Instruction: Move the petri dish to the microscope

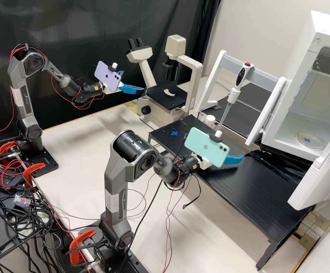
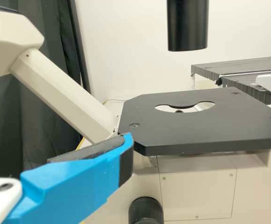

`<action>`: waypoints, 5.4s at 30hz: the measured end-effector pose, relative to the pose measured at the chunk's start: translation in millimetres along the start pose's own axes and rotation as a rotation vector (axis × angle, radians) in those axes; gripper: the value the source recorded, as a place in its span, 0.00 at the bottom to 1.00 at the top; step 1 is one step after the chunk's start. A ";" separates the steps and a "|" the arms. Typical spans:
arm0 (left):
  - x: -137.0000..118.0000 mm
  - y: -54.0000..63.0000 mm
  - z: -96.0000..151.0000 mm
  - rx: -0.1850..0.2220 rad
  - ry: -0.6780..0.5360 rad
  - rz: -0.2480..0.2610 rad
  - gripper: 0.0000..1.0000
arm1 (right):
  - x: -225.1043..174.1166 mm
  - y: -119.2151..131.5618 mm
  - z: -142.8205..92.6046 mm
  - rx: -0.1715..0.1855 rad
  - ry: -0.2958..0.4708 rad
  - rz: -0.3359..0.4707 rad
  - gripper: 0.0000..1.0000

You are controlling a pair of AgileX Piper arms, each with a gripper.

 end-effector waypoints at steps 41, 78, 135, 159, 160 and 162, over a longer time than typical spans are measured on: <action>0.0 0.0 0.0 0.000 0.000 0.000 1.00 | 104.5 125.9 57.2 0.104 -0.158 0.300 1.00; 0.0 0.0 0.0 0.000 0.000 0.000 1.00 | 218.1 129.5 48.7 0.021 -0.159 0.236 1.00; 0.0 0.0 0.0 0.000 0.000 0.000 1.00 | 219.6 127.3 55.9 0.019 -0.103 0.202 0.00; 0.0 0.0 0.0 0.000 0.000 0.000 1.00 | 196.0 138.0 59.2 0.060 -0.095 0.215 0.00; 0.0 0.0 0.0 0.000 0.000 0.000 1.00 | 193.9 140.4 58.3 0.064 -0.095 0.219 0.00; 0.0 0.0 0.0 0.000 0.000 0.000 1.00 | 188.9 143.8 60.8 0.076 -0.104 0.221 0.00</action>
